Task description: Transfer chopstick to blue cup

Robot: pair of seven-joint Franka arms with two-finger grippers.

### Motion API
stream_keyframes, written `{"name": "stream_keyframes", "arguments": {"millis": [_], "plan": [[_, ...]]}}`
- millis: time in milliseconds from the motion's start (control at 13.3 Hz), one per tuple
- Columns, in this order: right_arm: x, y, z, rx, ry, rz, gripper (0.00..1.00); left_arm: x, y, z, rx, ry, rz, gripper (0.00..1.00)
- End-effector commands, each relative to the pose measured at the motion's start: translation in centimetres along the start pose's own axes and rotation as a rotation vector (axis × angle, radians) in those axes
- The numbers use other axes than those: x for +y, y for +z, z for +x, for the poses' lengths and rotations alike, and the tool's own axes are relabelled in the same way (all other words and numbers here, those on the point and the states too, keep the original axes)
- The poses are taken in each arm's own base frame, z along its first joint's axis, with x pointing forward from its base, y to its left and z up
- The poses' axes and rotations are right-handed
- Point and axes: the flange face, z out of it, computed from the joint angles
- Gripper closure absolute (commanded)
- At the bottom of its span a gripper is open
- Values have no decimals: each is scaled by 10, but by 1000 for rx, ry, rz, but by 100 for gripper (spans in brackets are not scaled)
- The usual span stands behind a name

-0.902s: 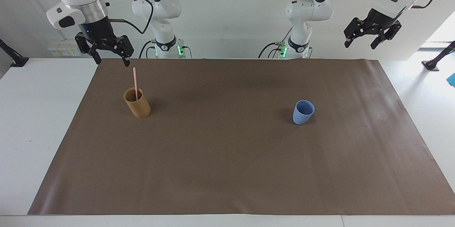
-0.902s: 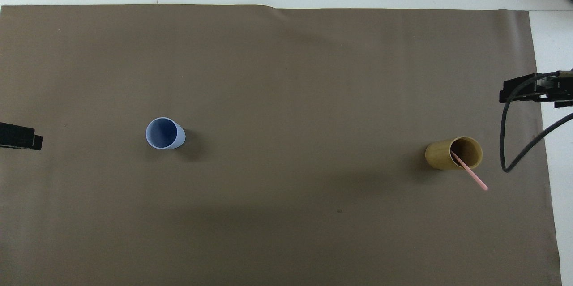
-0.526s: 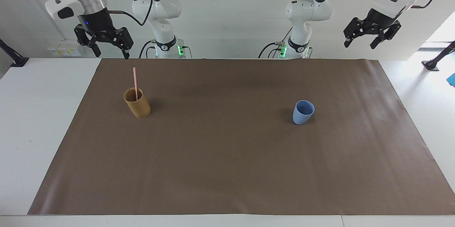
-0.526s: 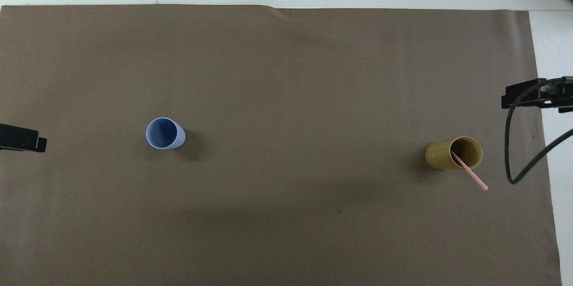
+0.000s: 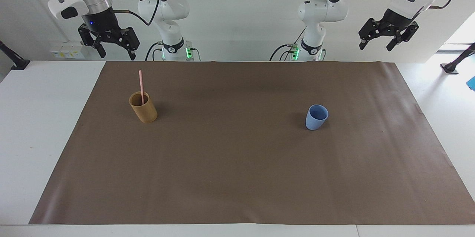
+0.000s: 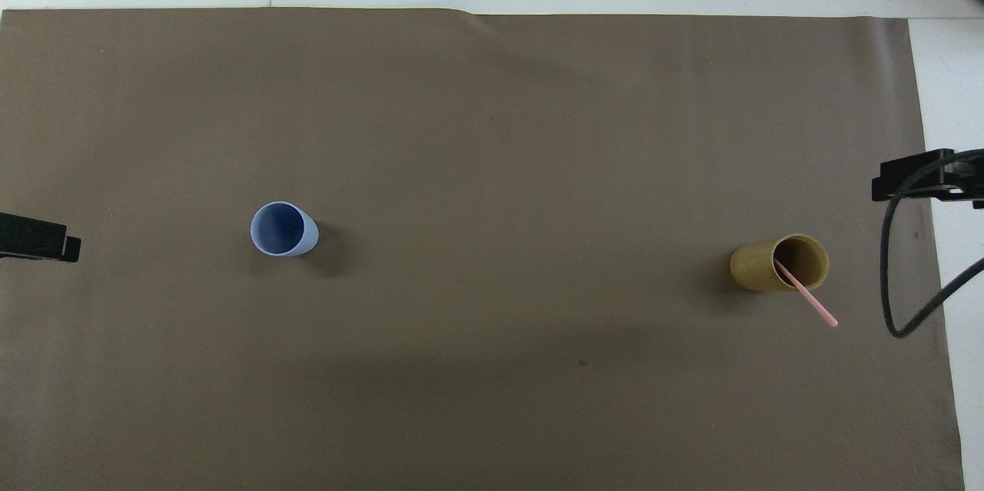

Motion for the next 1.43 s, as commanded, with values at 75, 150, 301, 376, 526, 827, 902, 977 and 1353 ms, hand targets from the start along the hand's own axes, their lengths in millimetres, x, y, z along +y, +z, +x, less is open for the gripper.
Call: {"name": "stream_keyframes", "arguments": {"millis": [75, 150, 301, 376, 526, 827, 902, 977, 1353], "plan": [[1, -1, -6, -7, 6, 19, 0, -4, 17, -1, -3, -14, -16, 0], [1, -2, -6, -4, 6, 18, 0, -5, 23, 3, 6, -15, -16, 0], [1, -2, -6, -4, 6, 18, 0, -6, 39, 8, 12, -24, -16, 0], [1, -2, -6, -4, 5, 18, 0, -7, 49, 12, 9, -37, -17, 0], [-1, -2, -6, -6, 2, 18, 0, -8, 72, 19, 11, -64, -17, 0], [1, -2, -6, -7, 6, 19, 0, -8, 137, 31, 42, -83, -16, 0], [1, -2, -6, -7, 6, 19, 0, -7, 157, 35, 48, -98, -18, 0], [1, -1, -7, -11, 8, 19, 0, -5, 176, 40, 57, -114, -18, 0], [6, 0, -9, -24, 15, 18, 0, 29, 250, 78, 73, -127, -18, 0]]}}
